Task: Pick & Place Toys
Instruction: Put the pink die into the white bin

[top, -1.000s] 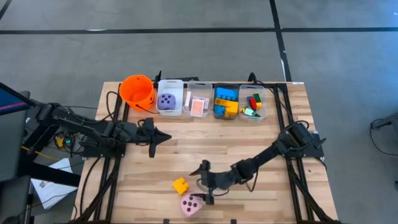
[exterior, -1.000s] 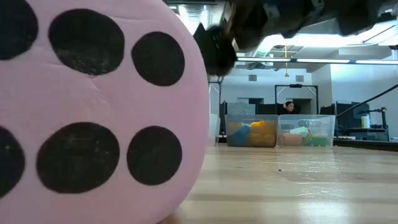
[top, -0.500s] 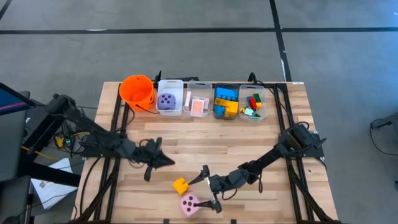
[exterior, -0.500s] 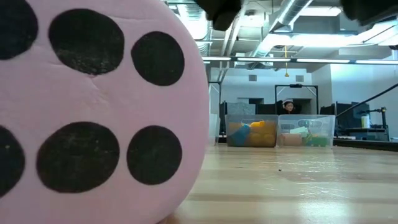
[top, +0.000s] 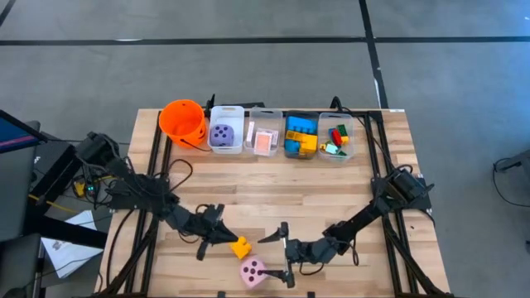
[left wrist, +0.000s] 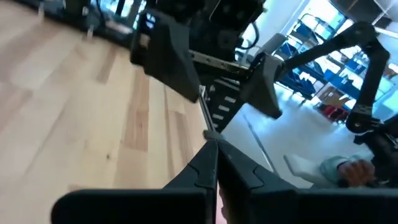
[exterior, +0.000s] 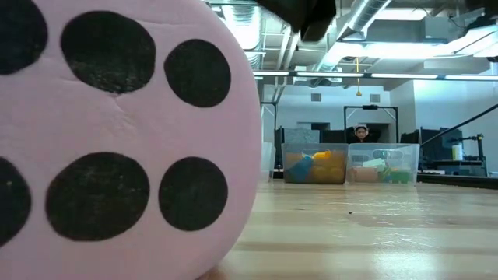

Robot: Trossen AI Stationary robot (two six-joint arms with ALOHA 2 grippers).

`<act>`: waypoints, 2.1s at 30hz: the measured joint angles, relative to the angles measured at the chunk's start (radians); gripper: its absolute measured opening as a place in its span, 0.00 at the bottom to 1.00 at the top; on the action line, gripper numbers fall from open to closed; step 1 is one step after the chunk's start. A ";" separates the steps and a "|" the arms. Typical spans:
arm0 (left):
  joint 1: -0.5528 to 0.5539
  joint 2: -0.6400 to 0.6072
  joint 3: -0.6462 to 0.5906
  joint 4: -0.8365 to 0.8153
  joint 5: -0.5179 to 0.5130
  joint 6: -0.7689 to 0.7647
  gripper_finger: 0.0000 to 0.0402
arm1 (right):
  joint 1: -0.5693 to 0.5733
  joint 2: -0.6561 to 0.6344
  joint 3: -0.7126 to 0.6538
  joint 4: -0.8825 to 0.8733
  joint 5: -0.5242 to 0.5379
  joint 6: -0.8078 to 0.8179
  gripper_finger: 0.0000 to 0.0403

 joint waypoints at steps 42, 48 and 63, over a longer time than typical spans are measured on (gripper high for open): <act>-0.116 0.528 0.601 -0.485 0.187 -0.093 0.00 | 0.081 0.000 0.000 -0.118 0.139 0.316 0.99; -0.106 0.573 0.602 -0.480 0.187 -0.108 0.00 | 0.070 0.000 0.000 -0.118 0.142 0.318 0.99; 0.011 0.528 0.599 -0.854 0.019 -0.079 0.00 | 0.068 0.000 0.000 -0.125 0.133 0.315 0.99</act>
